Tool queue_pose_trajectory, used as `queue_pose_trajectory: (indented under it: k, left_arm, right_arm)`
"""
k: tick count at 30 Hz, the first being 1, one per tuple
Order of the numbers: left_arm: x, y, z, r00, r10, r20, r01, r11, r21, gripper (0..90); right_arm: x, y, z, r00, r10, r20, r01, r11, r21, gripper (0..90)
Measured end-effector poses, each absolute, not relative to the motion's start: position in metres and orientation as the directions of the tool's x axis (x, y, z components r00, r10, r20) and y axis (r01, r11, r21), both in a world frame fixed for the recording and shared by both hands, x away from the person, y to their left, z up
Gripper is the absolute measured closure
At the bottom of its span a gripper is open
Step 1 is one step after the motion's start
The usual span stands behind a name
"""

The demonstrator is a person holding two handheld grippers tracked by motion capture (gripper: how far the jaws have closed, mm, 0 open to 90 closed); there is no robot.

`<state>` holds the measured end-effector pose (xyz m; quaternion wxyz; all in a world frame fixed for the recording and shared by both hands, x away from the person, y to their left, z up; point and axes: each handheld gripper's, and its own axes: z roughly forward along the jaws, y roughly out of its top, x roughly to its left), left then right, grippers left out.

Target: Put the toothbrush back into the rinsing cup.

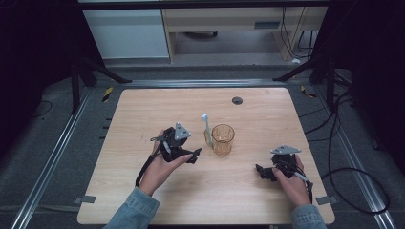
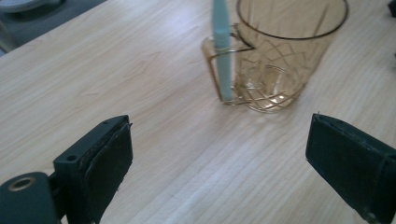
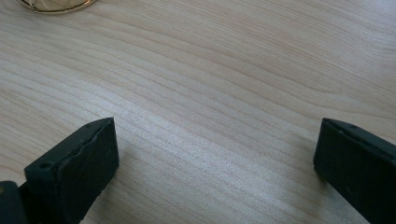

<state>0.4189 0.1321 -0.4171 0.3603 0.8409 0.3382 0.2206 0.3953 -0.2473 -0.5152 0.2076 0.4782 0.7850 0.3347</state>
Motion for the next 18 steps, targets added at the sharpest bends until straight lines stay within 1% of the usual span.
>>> queue_pose_trajectory:
  k: [6, 9, 18]
  left_arm:
    - [0.428, 0.154, -0.417, 0.620, 0.774, 0.129, 0.432, -0.474, 0.767, 7.0]
    - [0.436, 0.169, -0.423, 0.591, 0.800, 0.105, 0.469, -0.446, 0.762, 7.1]
    - [0.453, 0.206, -0.442, 0.518, 0.851, 0.086, 0.558, -0.412, 0.721, 7.1]
  right_arm:
    - [0.395, -0.247, -0.515, -0.457, 0.890, -0.004, 0.612, 0.318, 0.724, 0.4]
    - [0.395, -0.247, -0.515, -0.457, 0.890, -0.006, 0.611, 0.318, 0.725, 0.4]
    - [0.395, -0.247, -0.515, -0.457, 0.890, -0.004, 0.612, 0.318, 0.725, 0.4]
